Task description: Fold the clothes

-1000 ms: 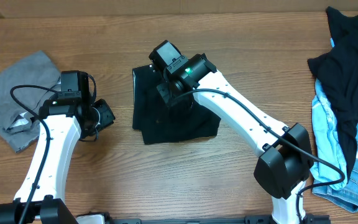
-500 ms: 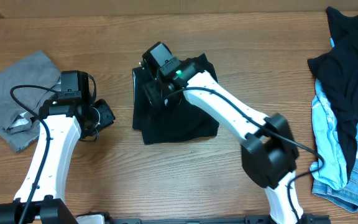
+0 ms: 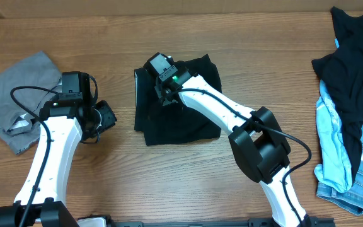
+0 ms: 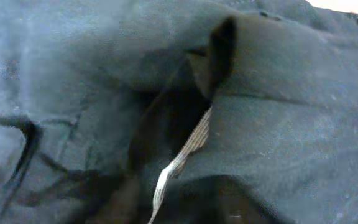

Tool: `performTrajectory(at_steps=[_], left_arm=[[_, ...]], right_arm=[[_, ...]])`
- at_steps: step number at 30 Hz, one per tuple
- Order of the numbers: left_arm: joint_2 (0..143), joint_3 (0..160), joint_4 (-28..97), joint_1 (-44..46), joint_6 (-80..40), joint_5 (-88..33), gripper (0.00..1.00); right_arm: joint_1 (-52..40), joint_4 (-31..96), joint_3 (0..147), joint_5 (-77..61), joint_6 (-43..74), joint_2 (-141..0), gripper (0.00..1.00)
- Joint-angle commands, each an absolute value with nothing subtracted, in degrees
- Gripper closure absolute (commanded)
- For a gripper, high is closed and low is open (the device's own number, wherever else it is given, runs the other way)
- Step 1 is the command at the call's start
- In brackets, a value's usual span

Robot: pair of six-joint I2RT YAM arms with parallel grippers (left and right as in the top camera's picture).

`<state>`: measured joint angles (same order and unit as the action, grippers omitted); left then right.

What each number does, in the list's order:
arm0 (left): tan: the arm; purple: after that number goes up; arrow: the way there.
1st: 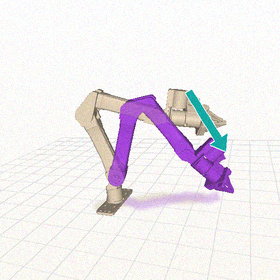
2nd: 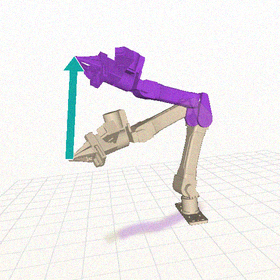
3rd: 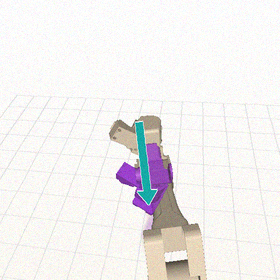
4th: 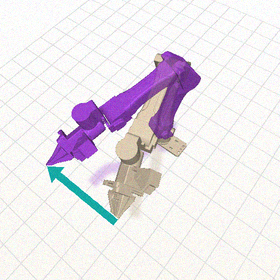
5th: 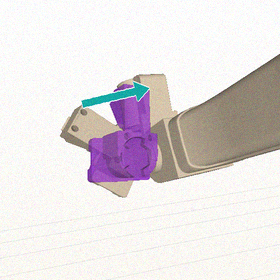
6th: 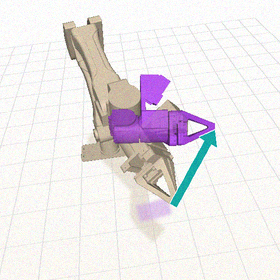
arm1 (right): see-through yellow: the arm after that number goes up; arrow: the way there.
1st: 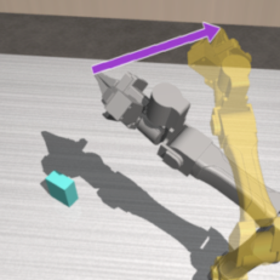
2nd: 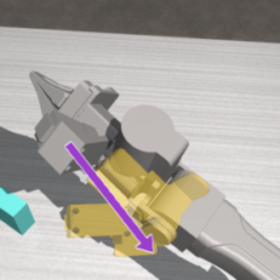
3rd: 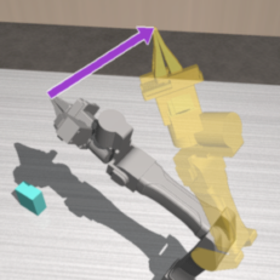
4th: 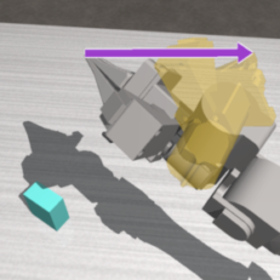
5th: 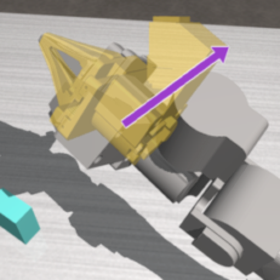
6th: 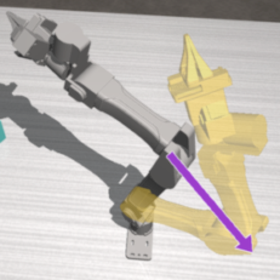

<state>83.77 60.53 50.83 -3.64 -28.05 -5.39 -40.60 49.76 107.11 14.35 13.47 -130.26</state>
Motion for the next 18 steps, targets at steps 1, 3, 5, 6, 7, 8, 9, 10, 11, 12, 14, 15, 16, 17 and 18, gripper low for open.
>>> performTrajectory(at_steps=[1,3,5,6,7,8,9,10,11,12,14,15,16,17,18], left_arm=[[82.8,60.9,50.8,-3.8,-26.8,-5.8,0.70],[82.8,60.9,50.9,-3.8,-26.8,-5.8,0.70],[82.8,60.9,50.8,-3.8,-26.8,-5.8,0.70],[82.8,60.9,50.7,-3.8,-26.8,-5.8,0.70],[82.8,60.9,50.7,-3.8,-26.8,-5.8,0.70],[82.8,60.9,50.7,-3.8,-26.8,-5.8,0.70],[82.8,60.9,50.7,-3.8,-26.8,-5.8,0.70],[82.8,60.9,50.7,-3.8,-26.8,-5.8,0.71],[82.8,60.9,50.7,-3.8,-26.8,-5.8,0.71],[82.8,60.9,50.7,-3.8,-26.8,-5.8,0.70],[82.8,60.9,50.8,-3.8,-26.8,-5.8,0.70],[82.8,60.9,50.8,-3.8,-26.8,-5.8,0.70],[82.8,60.9,50.8,-3.8,-26.8,-5.8,0.71],[82.8,60.9,50.8,-3.8,-26.8,-5.8,0.70],[82.8,60.9,50.8,-3.8,-26.8,-5.8,0.70]], right_arm=[[-40.7,50.4,107.2,15.4,13.8,-130.1,0.96],[-40.8,51.5,107.9,15.4,13.8,-129.8,0.96],[-40.8,57.5,113.3,15.6,12.8,-127.5,0.96],[-40.8,59.2,115.5,15.5,11.8,-126.6,0.96],[-40.8,60.8,117.6,15.4,11.6,-125.8,0.96],[-40.9,62.3,119.8,15.3,11.6,-125.3,0.96],[-41.1,63.1,120.7,14.8,11.9,-125.1,0.86],[-41.1,62.7,120.1,12.5,12.3,-125.4,0.68],[-41.1,61.7,119.3,10.1,12.3,-126.0,0.61],[-41.1,61.0,119.0,8.6,12.3,-126.7,0.59],[-41.2,59.8,118.3,7.9,16.7,-130.6,0.53],[-41.2,59.3,118.3,7.9,17.4,-132.3,0.49],[-41.2,58.3,118.3,8.1,17.8,-135.2,0.46],[-41.2,58.1,118.3,8.1,17.8,-136.0,0.46],[-41.2,57.8,118.3,8.3,17.9,-137.1,0.42]])
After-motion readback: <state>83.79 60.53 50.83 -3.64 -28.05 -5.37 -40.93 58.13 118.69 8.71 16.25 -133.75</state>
